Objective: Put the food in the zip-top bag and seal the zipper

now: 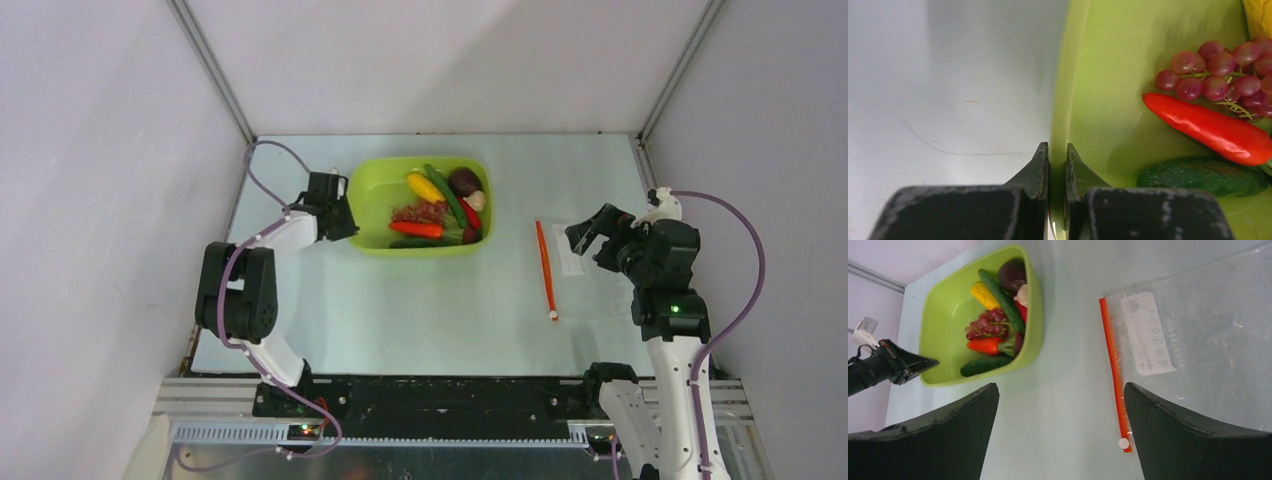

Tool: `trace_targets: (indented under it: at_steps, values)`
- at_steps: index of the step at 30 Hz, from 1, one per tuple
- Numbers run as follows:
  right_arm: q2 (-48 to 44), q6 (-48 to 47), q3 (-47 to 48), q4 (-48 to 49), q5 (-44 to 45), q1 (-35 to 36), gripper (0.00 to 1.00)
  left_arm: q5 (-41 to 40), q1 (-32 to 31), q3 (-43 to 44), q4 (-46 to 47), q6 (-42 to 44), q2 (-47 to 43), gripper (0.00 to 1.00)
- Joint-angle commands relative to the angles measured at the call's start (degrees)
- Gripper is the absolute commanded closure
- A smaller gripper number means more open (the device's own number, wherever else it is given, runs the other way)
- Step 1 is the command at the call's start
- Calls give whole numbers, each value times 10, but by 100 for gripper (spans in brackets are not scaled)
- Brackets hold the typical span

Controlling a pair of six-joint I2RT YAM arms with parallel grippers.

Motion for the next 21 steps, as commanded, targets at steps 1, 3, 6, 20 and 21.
trace_targets:
  at_steps: [1, 3, 6, 20, 21]
  values:
    - [9, -24, 1, -7, -38, -1, 0, 22, -41, 0, -5, 83, -24, 100]
    - [19, -27, 1, -14, -44, -1, 0, 20, -46, 4, -14, 90, -20, 100]
    - [39, -32, 1, -31, -24, 7, 0, 37, -50, -4, -16, 101, -22, 100]
    - [238, -36, 1, -16, 298, 164, 0, -7, -61, -66, -24, 77, -100, 83]
    - [249, -37, 1, -6, 301, 169, 0, -7, -62, -66, -24, 77, -104, 77]
